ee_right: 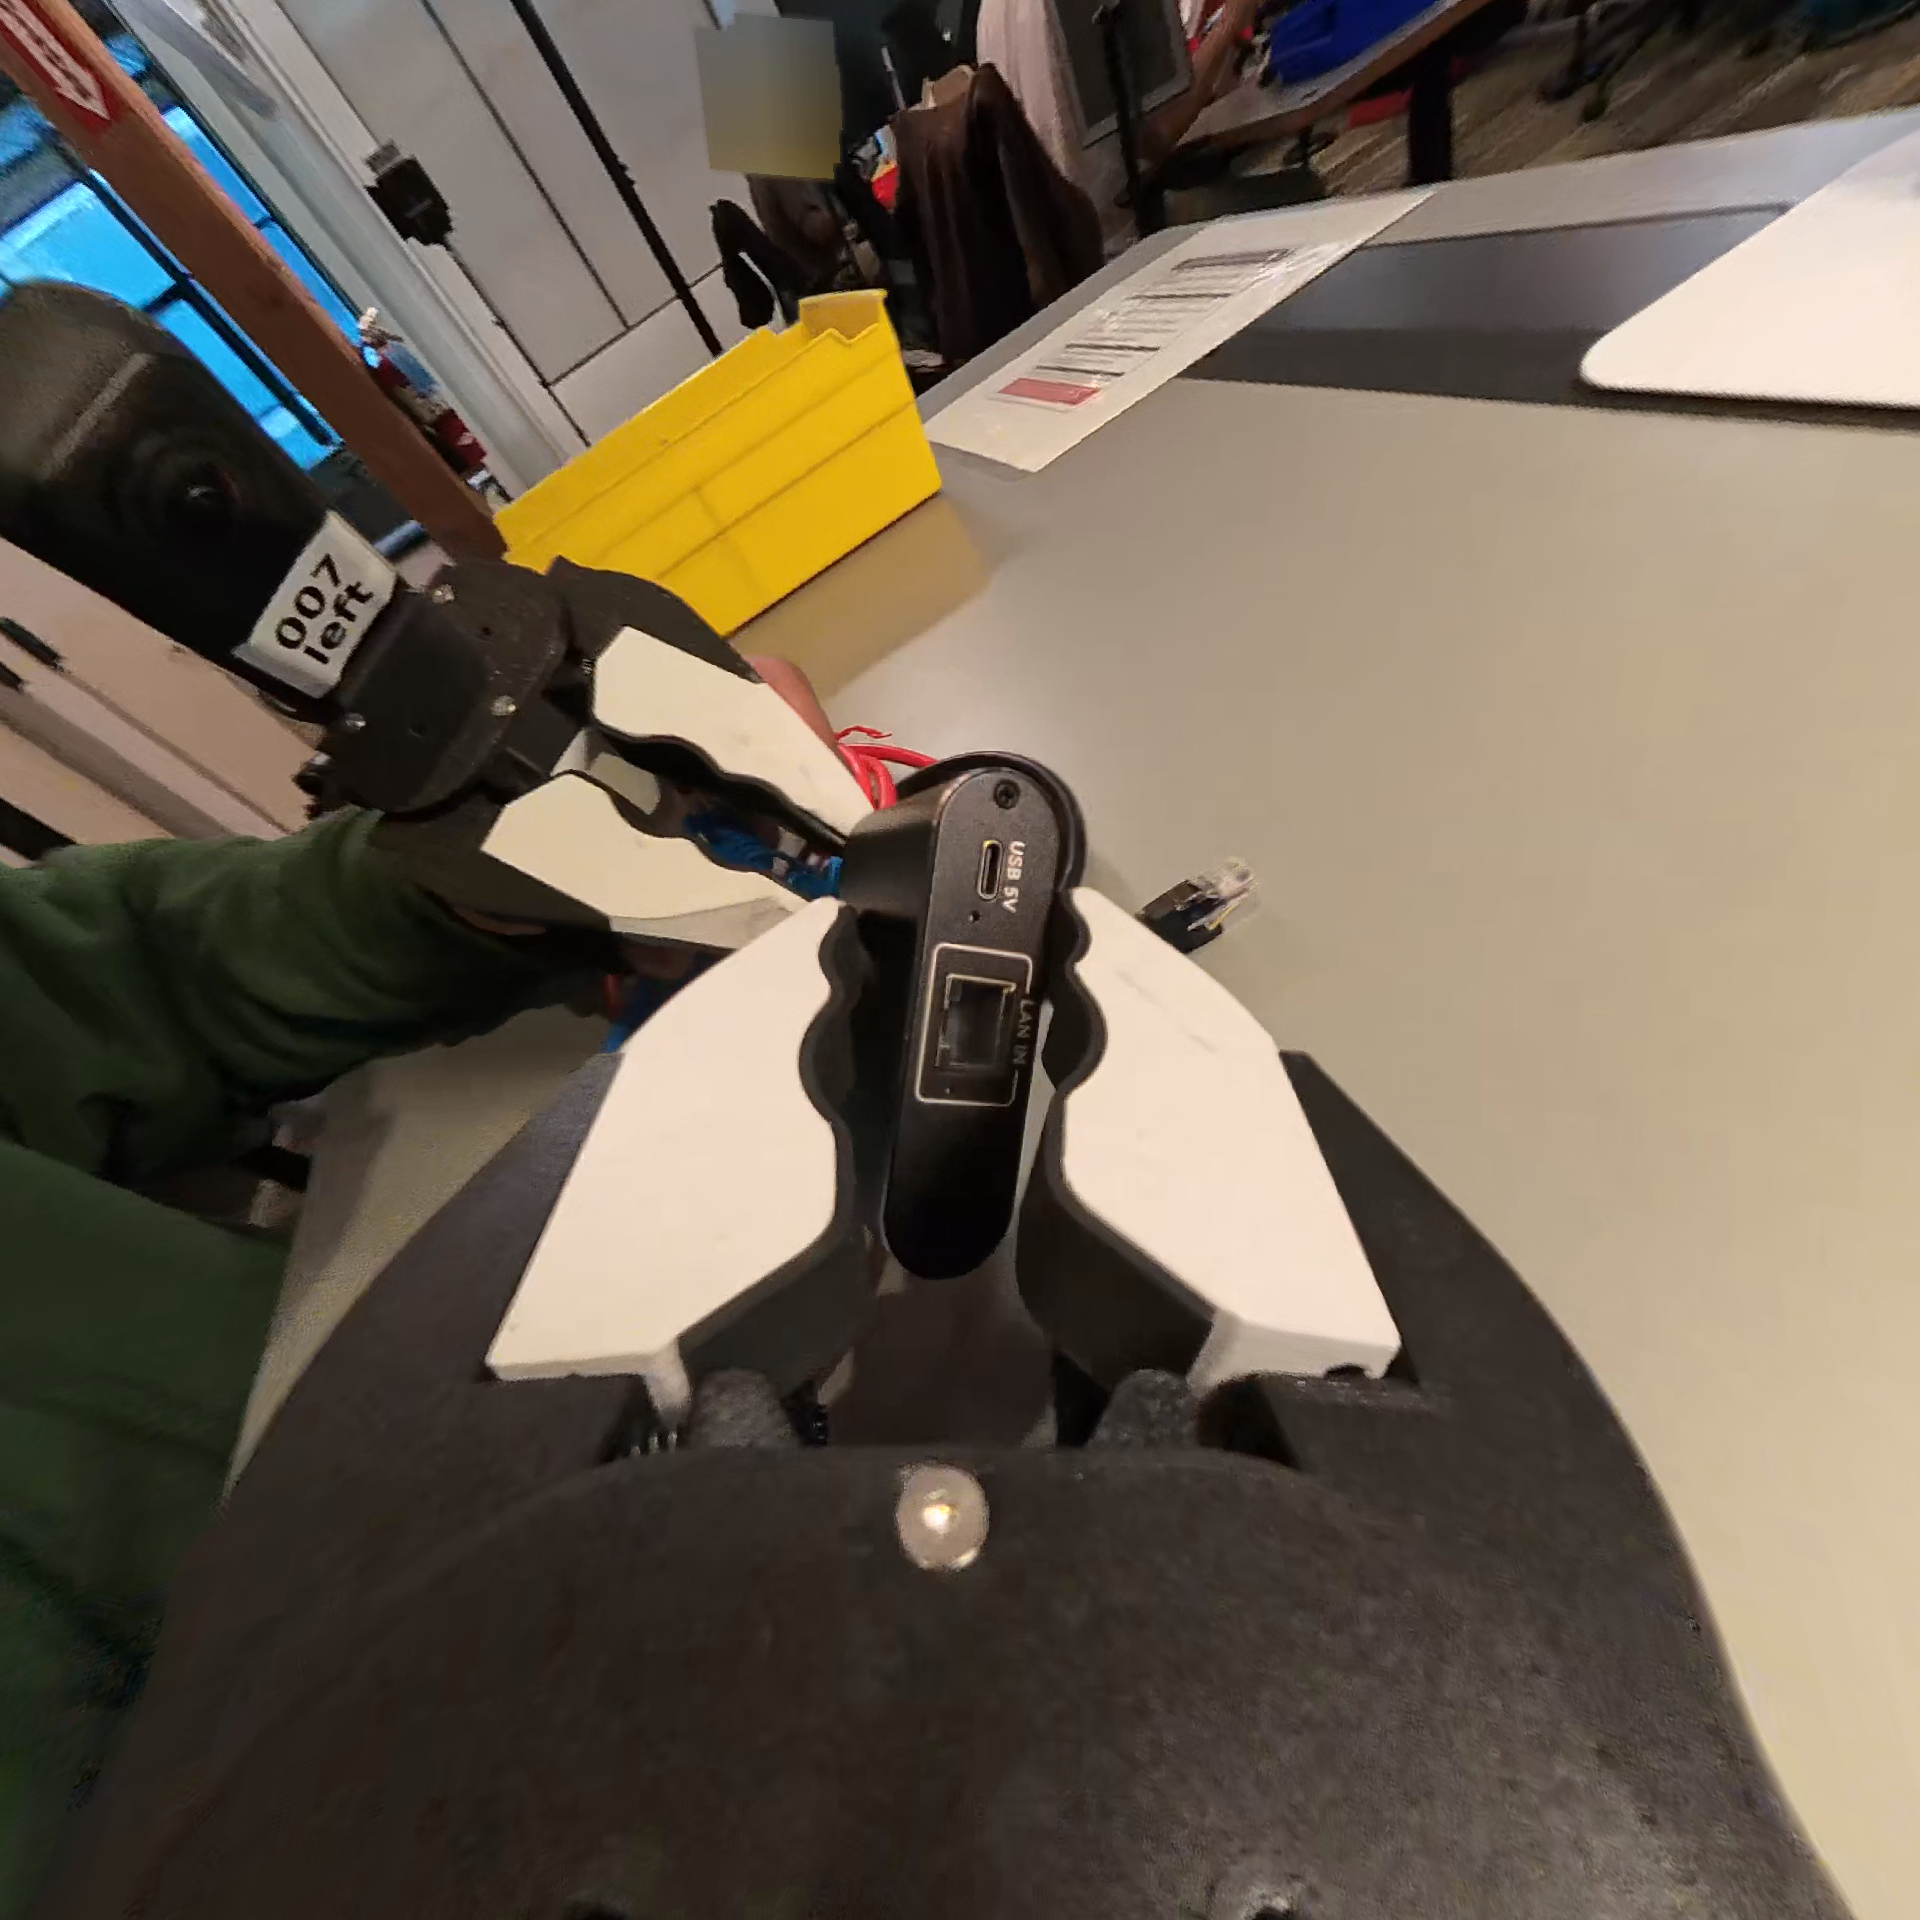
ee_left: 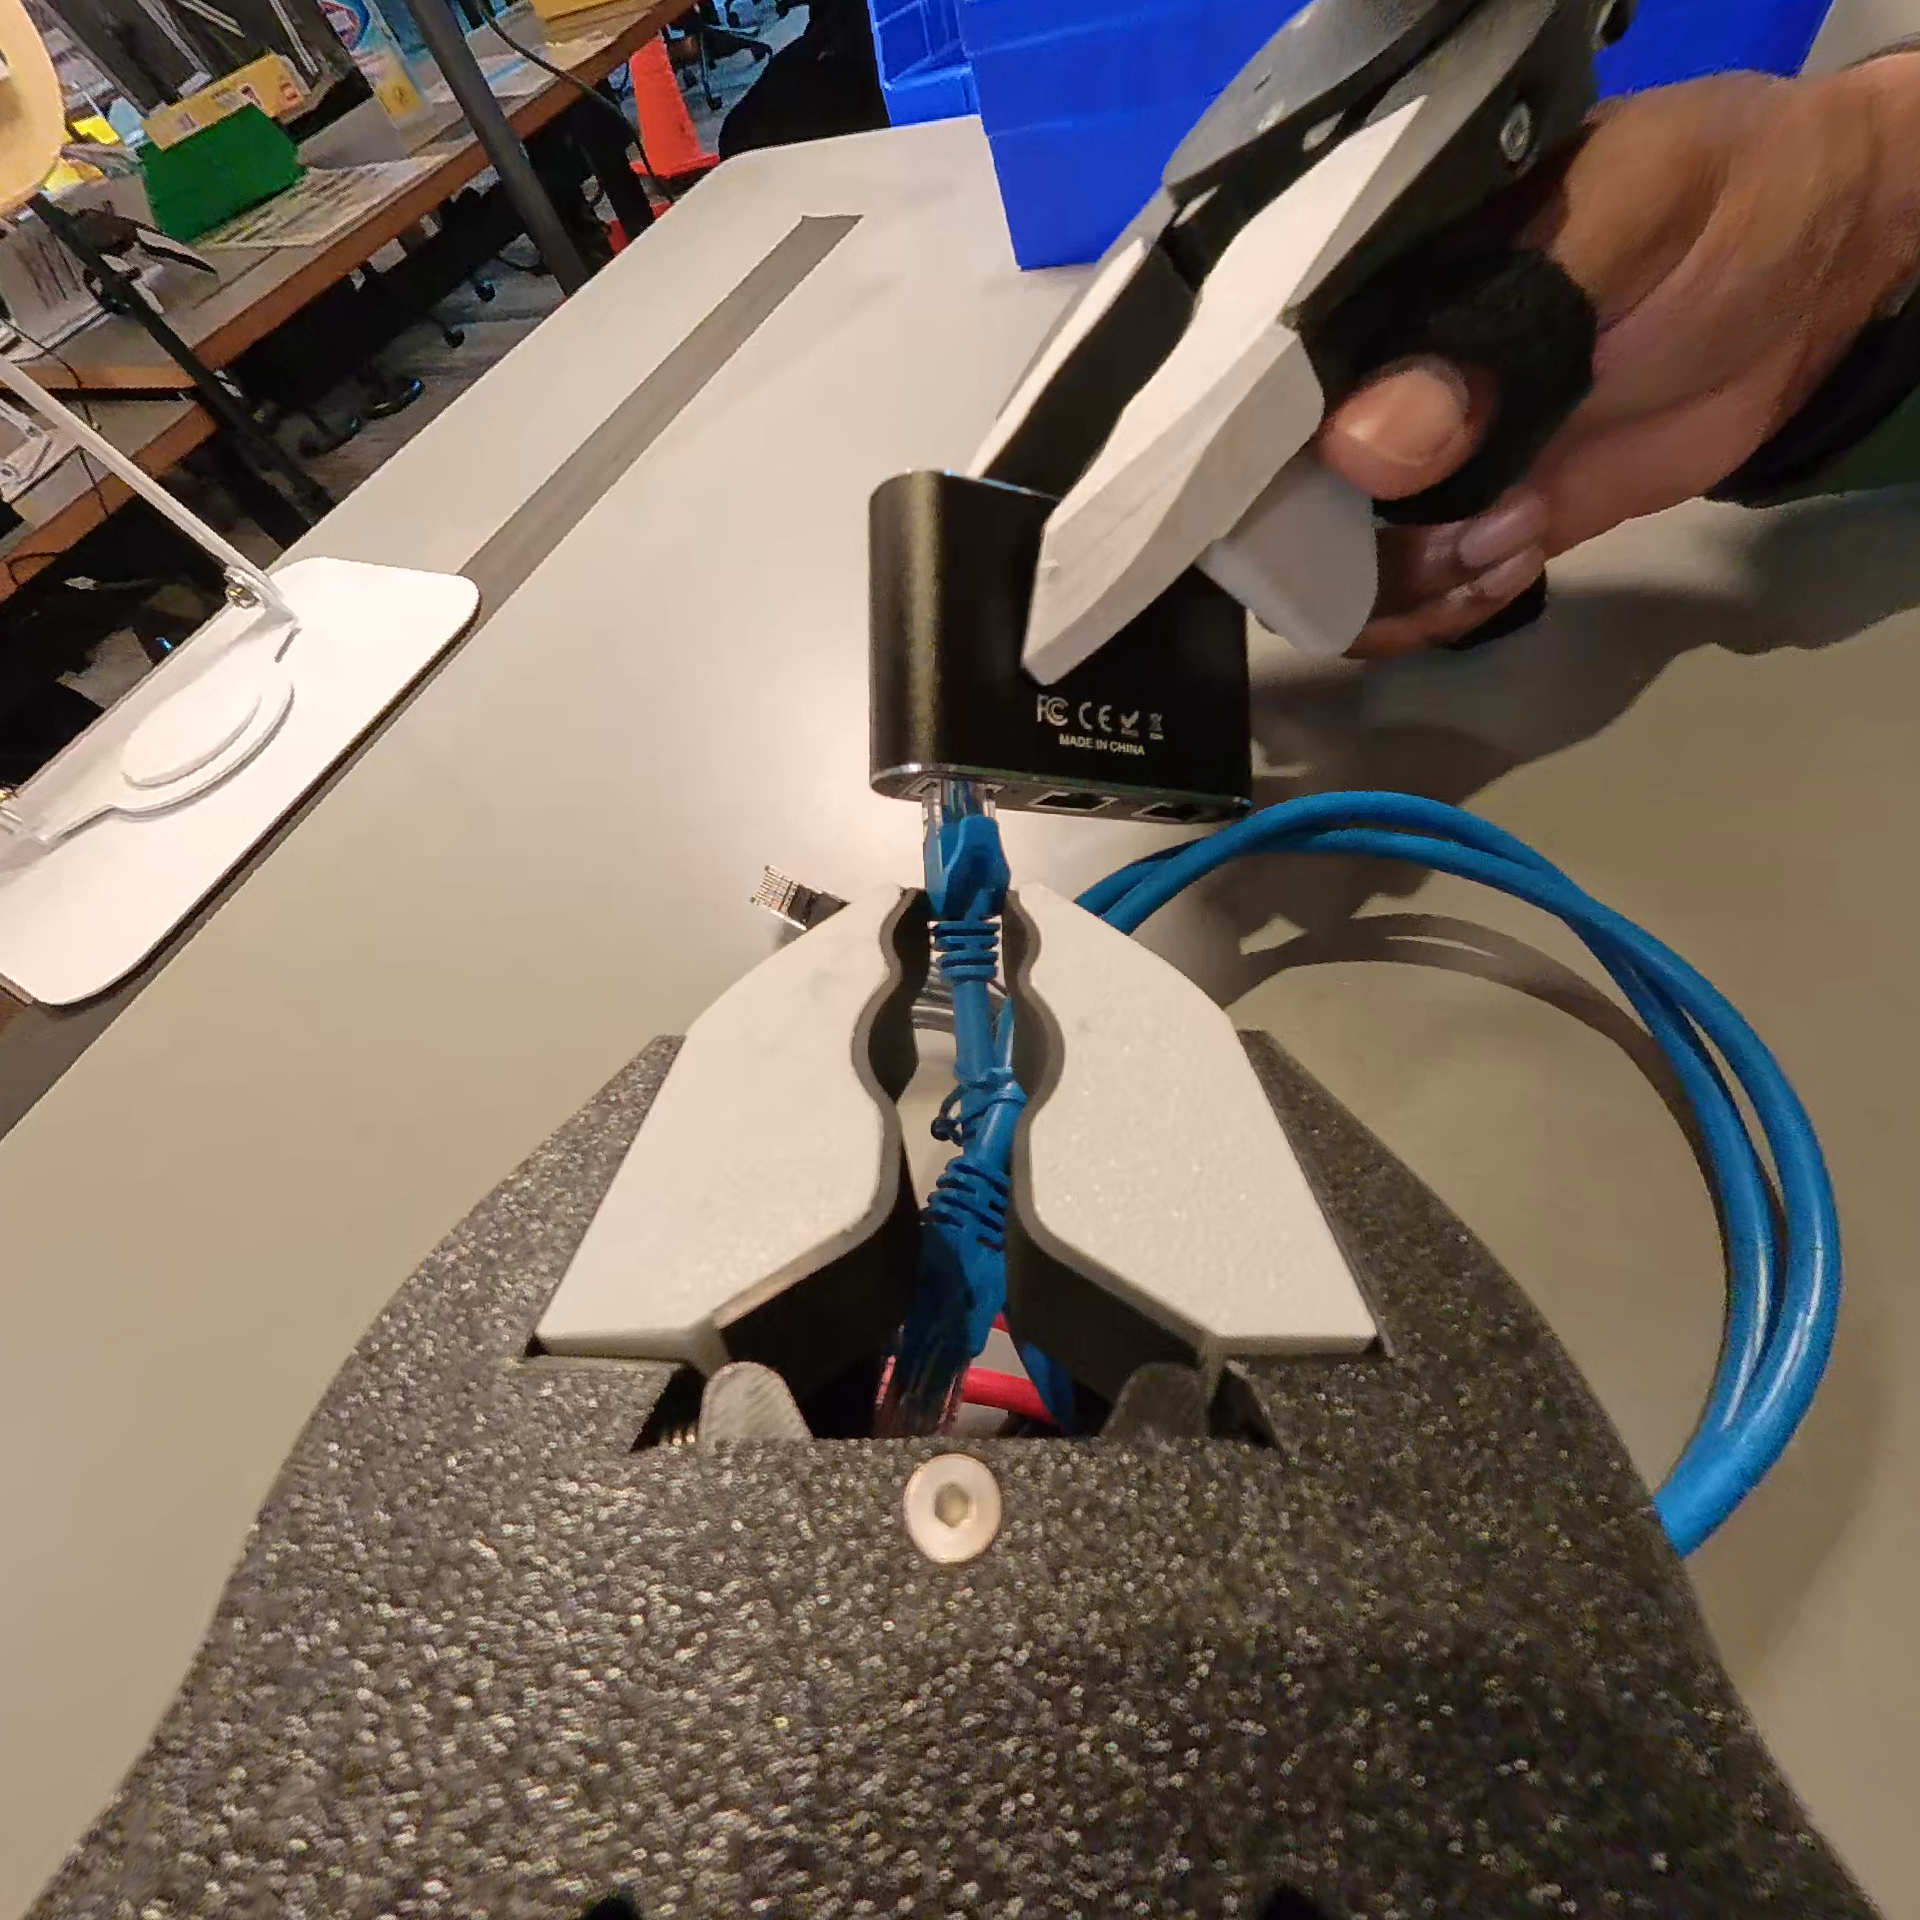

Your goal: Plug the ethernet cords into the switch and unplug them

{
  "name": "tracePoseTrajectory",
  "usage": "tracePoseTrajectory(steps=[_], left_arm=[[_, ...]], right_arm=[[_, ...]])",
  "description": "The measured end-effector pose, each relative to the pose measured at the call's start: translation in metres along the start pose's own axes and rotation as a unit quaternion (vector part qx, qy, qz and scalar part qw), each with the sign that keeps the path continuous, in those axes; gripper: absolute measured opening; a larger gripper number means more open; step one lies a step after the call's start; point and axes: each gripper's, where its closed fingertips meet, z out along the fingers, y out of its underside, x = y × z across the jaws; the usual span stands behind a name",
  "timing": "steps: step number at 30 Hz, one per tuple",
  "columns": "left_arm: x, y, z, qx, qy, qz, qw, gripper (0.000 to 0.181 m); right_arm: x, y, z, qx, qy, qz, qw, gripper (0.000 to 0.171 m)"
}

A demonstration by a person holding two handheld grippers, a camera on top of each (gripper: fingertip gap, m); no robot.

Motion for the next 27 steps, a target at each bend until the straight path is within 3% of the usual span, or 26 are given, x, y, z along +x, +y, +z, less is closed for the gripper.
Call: tracePoseTrajectory(steps=[6, 15, 27], left_arm=[[-0.003, 0.001, -0.001, 0.002, -0.004, -0.010, 1.000, 0.014], [-0.007, 0.007, 0.001, -0.009, -0.013, -0.020, 1.000, 0.014], [-0.004, 0.010, 0.003, -0.019, -0.016, 0.003, 1.000, 0.014]], right_arm=[[0.005, -0.011, -0.007, 0.018, 0.069, -0.093, 0.993, 0.033], [0.012, -0.017, -0.020, 0.018, 0.104, -0.138, 0.985, 0.025], [0.007, 0.002, -0.008, -0.015, 0.083, -0.176, 0.981, 0.031]])
